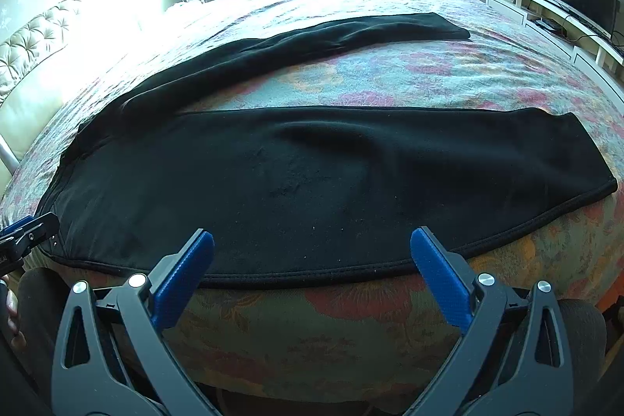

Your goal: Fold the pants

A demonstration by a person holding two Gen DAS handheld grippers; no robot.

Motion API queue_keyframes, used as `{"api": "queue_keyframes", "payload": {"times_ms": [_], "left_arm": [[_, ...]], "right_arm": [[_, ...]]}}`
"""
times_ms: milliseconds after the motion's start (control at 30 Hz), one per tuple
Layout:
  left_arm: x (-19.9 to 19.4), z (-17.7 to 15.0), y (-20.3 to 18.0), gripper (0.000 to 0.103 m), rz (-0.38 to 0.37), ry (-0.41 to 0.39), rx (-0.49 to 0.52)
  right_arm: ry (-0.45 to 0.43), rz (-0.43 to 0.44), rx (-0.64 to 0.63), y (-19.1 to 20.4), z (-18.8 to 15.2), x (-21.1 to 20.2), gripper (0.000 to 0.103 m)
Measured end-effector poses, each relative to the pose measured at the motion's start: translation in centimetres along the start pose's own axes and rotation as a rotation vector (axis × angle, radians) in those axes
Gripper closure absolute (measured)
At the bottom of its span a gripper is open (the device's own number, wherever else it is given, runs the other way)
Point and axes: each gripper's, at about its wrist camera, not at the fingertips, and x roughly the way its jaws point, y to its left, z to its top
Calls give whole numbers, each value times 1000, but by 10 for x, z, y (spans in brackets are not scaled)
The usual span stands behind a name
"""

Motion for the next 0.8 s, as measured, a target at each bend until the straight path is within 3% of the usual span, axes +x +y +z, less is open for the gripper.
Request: {"api": "queue_keyframes", "payload": {"times_ms": [800], "left_arm": [[0, -2, 0, 5, 14, 6, -9]], "right_arm": [[17, 0, 5, 0, -4, 3, 2]]}}
